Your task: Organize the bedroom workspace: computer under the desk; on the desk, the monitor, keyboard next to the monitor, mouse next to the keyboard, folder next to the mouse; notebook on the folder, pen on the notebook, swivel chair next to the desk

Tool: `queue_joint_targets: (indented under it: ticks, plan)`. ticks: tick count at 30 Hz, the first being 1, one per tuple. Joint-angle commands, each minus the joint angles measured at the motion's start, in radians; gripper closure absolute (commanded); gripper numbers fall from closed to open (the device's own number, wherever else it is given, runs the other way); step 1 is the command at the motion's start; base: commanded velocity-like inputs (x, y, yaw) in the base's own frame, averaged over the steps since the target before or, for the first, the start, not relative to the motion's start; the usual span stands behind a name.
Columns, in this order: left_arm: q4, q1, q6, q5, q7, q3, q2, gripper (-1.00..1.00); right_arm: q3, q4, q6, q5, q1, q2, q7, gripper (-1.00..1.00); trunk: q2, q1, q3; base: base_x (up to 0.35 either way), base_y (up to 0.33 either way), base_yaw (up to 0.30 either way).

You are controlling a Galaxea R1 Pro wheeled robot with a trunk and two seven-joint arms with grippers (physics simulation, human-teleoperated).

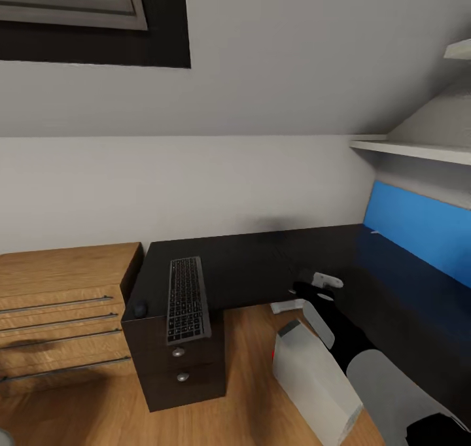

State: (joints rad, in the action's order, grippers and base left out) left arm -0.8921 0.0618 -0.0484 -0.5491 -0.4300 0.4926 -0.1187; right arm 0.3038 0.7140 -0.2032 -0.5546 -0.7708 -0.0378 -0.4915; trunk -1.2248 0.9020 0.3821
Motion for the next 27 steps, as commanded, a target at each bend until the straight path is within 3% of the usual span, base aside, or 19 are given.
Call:
queue_joint_targets:
  ticks: [1,6,10,16,27]
  plan:
    - [-0.001,0.0,-0.005,-0.011,-0.007,0.004,-0.002,-1.0,0.006,0.011,-0.003,-0.005,-0.001,-0.001,-0.009,-1.0,-0.001,0.0,0.001,0.0,-0.011,0.048]
    - [-0.001,0.0,-0.005,-0.011,-0.007,0.004,-0.002,-1.0,0.006,0.012,-0.003,-0.005,0.0,-0.002,-0.01,-1.0,-0.001,0.0,0.001,0.0,-0.005,0.159]
    - [-0.001,0.0,-0.005,-0.011,-0.006,0.004,-0.001,-1.0,0.005,0.012,0.005,-0.004,-0.001,-0.004,-0.009,-1.0,-0.001,0.0,0.001,0.0,-0.258,0.2]
    - [-0.001,0.0,-0.004,-0.011,-0.006,0.004,-0.001,-1.0,0.005,0.012,0.006,-0.005,-0.001,-0.005,-0.007,-1.0,-0.001,0.0,0.001,0.0,-0.251,0.038]
    - [-0.001,0.0,-0.004,-0.011,-0.006,0.004,-0.001,-1.0,0.005,0.012,0.011,-0.005,-0.001,-0.005,-0.006,-1.0,-0.001,0.0,0.001,0.0,-0.049,0.004]
